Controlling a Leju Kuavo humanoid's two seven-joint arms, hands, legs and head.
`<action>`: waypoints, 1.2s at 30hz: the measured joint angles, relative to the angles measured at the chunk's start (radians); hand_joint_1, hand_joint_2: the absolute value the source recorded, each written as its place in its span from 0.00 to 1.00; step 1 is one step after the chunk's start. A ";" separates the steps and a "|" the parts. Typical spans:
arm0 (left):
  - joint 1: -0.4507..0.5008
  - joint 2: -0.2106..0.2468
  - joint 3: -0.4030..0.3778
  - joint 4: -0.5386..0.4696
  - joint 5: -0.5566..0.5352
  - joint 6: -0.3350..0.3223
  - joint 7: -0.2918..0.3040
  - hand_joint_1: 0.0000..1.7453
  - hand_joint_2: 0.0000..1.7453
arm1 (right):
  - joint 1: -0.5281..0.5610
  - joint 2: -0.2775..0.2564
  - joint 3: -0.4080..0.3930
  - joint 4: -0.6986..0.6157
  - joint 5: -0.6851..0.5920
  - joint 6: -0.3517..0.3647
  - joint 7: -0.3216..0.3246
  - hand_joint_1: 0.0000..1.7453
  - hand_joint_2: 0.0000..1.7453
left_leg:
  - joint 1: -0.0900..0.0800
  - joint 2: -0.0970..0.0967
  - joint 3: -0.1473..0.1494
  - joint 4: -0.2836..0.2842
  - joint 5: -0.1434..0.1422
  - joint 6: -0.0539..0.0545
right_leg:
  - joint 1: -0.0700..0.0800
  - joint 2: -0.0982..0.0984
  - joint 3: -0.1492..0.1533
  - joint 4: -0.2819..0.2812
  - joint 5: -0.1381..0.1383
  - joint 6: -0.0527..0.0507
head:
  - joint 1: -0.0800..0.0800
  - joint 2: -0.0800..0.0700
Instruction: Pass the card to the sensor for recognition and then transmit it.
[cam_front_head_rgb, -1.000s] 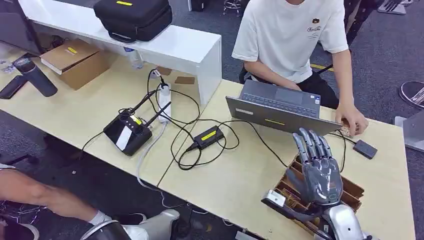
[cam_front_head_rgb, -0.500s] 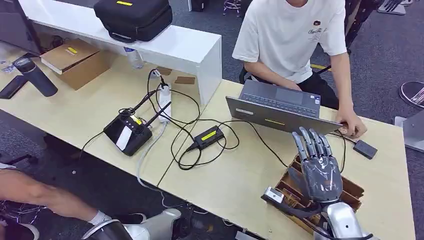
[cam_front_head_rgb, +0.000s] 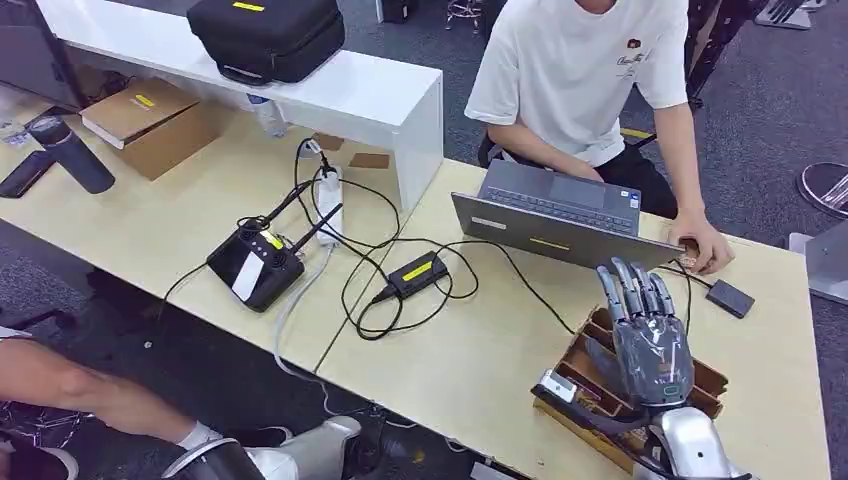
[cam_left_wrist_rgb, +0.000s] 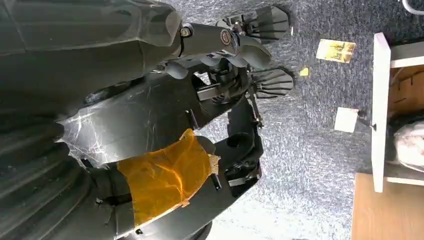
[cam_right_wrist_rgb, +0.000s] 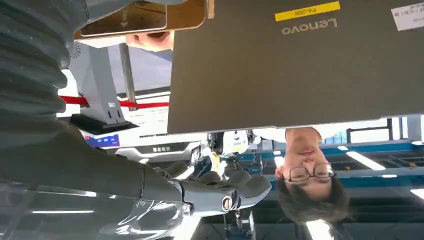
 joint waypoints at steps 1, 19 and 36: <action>0.000 0.000 0.000 0.000 0.000 0.000 0.000 0.00 1.00 | 0.000 -0.001 0.000 0.000 -0.001 0.000 0.000 0.00 1.00 | 0.000 0.000 0.000 0.000 0.000 0.000 | 0.000 0.000 0.000 0.000 0.000 0.000 | 0.000 0.000; 0.009 0.020 0.012 0.000 -0.001 -0.010 -0.002 0.00 1.00 | -0.058 -0.088 0.054 -0.028 -0.128 0.191 0.047 0.00 1.00 | 0.000 0.000 0.000 0.000 0.000 0.000 | 0.000 0.000 0.000 0.000 0.000 0.000 | 0.000 0.000; 0.032 0.047 0.045 0.000 0.005 -0.032 -0.024 0.00 1.00 | -0.127 -0.176 0.138 -0.184 -0.210 0.384 0.080 0.00 1.00 | 0.000 0.000 0.000 0.000 0.000 0.000 | 0.000 0.000 0.000 0.000 0.000 0.000 | 0.000 0.000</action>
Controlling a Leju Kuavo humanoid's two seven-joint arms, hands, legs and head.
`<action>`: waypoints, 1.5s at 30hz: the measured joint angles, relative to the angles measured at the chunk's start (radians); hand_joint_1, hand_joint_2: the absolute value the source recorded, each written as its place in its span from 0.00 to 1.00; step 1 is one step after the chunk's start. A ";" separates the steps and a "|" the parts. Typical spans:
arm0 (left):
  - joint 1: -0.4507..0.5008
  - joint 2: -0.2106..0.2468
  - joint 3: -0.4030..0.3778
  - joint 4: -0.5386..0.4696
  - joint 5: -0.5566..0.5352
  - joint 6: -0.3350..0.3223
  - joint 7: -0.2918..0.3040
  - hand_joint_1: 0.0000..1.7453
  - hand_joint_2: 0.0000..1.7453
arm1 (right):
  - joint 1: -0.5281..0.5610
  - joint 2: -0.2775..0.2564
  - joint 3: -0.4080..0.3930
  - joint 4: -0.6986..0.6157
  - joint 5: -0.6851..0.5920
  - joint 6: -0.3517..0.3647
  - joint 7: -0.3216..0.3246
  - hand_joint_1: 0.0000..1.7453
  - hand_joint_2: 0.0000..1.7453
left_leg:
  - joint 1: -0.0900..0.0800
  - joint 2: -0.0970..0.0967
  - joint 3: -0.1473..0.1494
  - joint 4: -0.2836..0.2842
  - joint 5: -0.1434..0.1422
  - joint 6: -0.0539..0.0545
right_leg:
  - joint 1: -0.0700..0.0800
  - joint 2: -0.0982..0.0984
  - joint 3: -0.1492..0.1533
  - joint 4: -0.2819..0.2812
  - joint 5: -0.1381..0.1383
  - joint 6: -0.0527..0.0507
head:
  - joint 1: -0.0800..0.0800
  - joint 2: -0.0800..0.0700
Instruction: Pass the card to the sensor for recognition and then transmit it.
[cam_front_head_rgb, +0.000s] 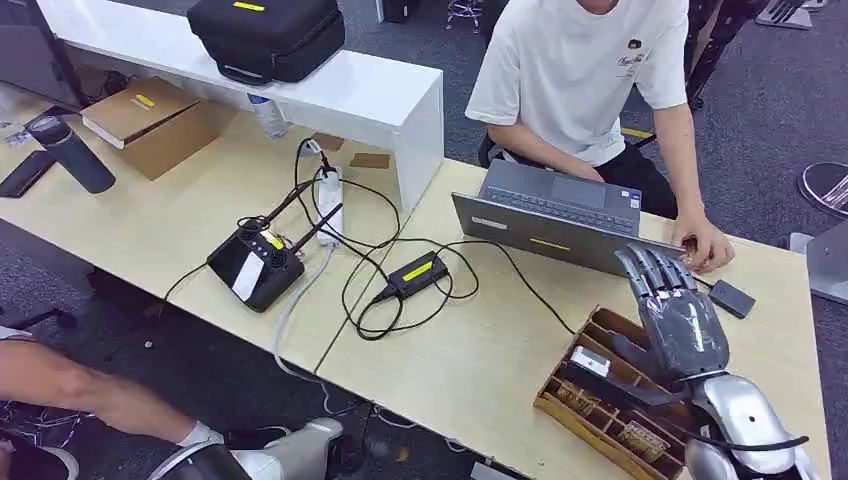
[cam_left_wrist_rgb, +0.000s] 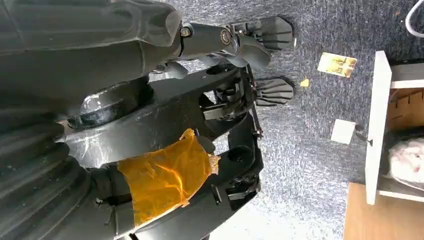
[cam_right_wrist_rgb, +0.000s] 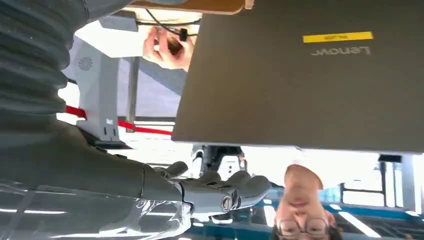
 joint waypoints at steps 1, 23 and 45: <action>0.001 0.001 0.001 0.000 0.000 -0.001 -0.001 0.00 1.00 | 0.000 -0.003 0.005 -0.006 -0.004 0.002 0.001 0.00 1.00 | 0.000 0.000 0.000 0.000 0.000 0.000 | 0.000 0.000 0.000 0.000 0.000 0.000 | 0.000 0.000; 0.020 0.015 0.021 0.000 0.000 -0.010 -0.018 0.00 1.00 | 0.055 -0.086 0.046 -0.019 -0.068 0.051 0.032 0.00 1.00 | 0.000 0.000 0.000 0.000 0.000 0.000 | 0.000 0.000 0.000 0.000 0.000 0.000 | 0.000 0.000; 0.042 0.017 0.065 0.000 0.004 0.002 -0.026 0.00 1.00 | 0.155 -0.125 0.028 -0.141 0.078 0.003 0.221 0.00 1.00 | 0.000 0.000 0.000 0.000 -0.001 0.001 | 0.000 0.000 0.000 -0.001 0.000 0.000 | 0.000 0.000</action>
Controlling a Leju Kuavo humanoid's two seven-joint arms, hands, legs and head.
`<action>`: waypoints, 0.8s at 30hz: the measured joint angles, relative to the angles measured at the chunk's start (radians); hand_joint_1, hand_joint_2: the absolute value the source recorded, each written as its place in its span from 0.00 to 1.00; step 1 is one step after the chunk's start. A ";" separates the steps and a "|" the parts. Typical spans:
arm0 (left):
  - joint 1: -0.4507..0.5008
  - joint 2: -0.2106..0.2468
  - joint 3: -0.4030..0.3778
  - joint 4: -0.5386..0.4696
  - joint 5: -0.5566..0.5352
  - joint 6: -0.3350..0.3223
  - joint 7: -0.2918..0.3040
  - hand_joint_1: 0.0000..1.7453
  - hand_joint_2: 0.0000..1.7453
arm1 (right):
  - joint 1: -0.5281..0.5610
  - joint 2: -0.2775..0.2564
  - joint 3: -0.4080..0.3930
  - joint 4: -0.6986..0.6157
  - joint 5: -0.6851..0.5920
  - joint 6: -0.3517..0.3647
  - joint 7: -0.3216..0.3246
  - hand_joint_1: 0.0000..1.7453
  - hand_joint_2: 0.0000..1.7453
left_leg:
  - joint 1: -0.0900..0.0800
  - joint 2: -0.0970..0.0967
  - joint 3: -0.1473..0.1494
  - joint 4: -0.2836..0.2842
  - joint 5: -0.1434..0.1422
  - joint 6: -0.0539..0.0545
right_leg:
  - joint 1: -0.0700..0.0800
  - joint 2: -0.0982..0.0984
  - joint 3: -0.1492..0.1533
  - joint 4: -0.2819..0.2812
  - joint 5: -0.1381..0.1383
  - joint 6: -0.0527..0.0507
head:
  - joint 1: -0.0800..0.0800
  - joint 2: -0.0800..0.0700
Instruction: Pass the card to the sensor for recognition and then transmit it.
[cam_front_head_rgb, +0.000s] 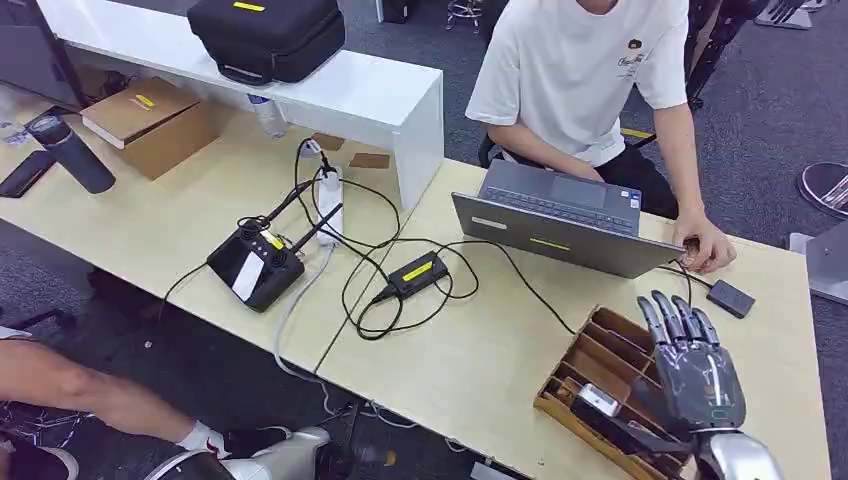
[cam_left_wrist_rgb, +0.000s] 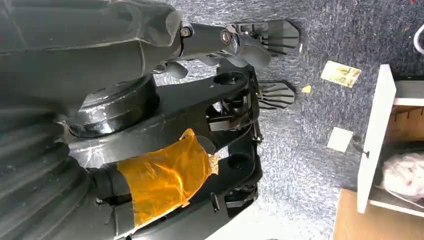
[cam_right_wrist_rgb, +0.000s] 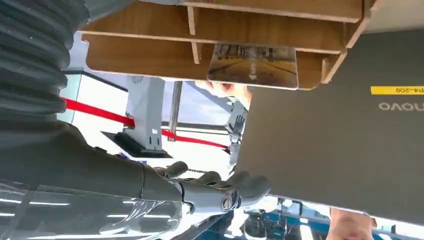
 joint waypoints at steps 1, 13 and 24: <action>0.000 0.000 0.003 0.000 -0.001 0.000 0.000 0.00 1.00 | 0.002 0.000 0.001 0.000 0.000 0.000 0.001 0.00 1.00 | 0.000 0.000 0.000 0.000 0.000 0.000 | 0.000 0.000 0.000 0.000 0.000 0.000 | 0.000 0.000; -0.007 -0.003 0.012 0.000 -0.022 0.005 0.015 0.00 1.00 | -0.004 0.064 0.041 0.035 0.000 0.040 -0.011 0.00 1.00 | 0.000 0.000 0.000 0.000 0.000 0.000 | 0.000 0.000 0.000 0.000 0.000 0.000 | 0.000 0.000; -0.015 -0.016 0.012 0.000 -0.045 0.006 0.030 0.00 1.00 | -0.063 0.135 0.068 0.117 -0.029 0.039 0.006 0.00 1.00 | 0.000 0.000 0.000 0.000 0.000 0.000 | 0.000 0.000 0.000 0.000 0.000 0.000 | 0.000 0.000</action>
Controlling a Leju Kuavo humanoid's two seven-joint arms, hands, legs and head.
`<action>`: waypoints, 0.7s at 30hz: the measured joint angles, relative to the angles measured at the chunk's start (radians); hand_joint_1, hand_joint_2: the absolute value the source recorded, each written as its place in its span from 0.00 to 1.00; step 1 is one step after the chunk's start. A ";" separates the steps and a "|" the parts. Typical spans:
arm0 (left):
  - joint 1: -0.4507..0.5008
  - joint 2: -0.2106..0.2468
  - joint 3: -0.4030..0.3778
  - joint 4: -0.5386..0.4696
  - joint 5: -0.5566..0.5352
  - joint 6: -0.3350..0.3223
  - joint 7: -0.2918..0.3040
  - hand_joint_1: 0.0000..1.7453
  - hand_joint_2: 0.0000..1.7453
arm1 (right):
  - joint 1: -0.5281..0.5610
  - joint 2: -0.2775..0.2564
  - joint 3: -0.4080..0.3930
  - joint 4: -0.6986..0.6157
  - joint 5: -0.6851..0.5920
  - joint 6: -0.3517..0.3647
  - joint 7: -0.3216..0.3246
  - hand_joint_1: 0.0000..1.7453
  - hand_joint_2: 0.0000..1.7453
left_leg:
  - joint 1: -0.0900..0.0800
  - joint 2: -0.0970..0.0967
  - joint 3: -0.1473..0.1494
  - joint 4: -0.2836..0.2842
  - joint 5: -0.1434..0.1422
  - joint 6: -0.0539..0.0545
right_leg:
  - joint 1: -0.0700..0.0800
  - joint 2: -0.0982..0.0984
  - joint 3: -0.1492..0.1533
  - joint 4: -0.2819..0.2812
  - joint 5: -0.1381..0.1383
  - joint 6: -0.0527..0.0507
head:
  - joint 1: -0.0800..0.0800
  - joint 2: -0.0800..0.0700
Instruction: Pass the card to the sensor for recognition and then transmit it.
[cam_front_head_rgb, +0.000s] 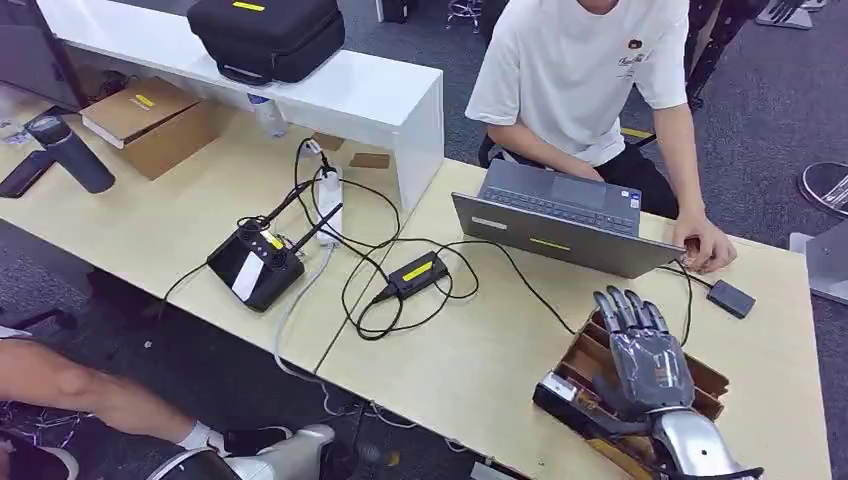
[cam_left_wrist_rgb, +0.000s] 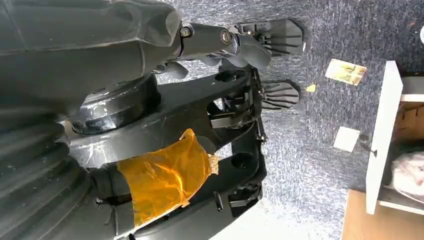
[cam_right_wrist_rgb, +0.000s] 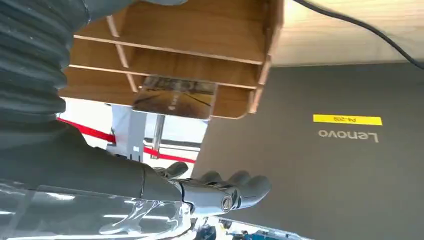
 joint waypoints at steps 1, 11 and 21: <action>-0.001 -0.001 0.000 0.000 -0.001 0.000 0.001 0.00 1.00 | -0.006 0.005 0.000 0.008 0.000 0.000 0.002 0.00 1.00 | 0.000 0.000 0.000 0.000 0.000 0.000 | 0.000 0.000 0.000 0.000 0.000 0.000 | 0.000 0.000; -0.006 -0.007 0.000 0.000 -0.010 0.000 0.007 0.00 1.00 | -0.038 0.027 0.000 0.048 0.000 -0.010 0.013 0.00 1.00 | 0.000 0.000 0.000 0.000 0.000 0.000 | 0.000 0.000 0.000 0.000 0.000 0.000 | 0.000 0.000; -0.008 -0.010 0.000 0.000 -0.023 -0.003 0.012 0.00 1.00 | -0.071 0.034 -0.019 0.065 0.000 -0.010 0.033 0.00 1.00 | 0.000 0.000 0.000 0.000 0.000 0.000 | 0.000 0.000 0.000 0.000 0.000 0.000 | 0.000 0.000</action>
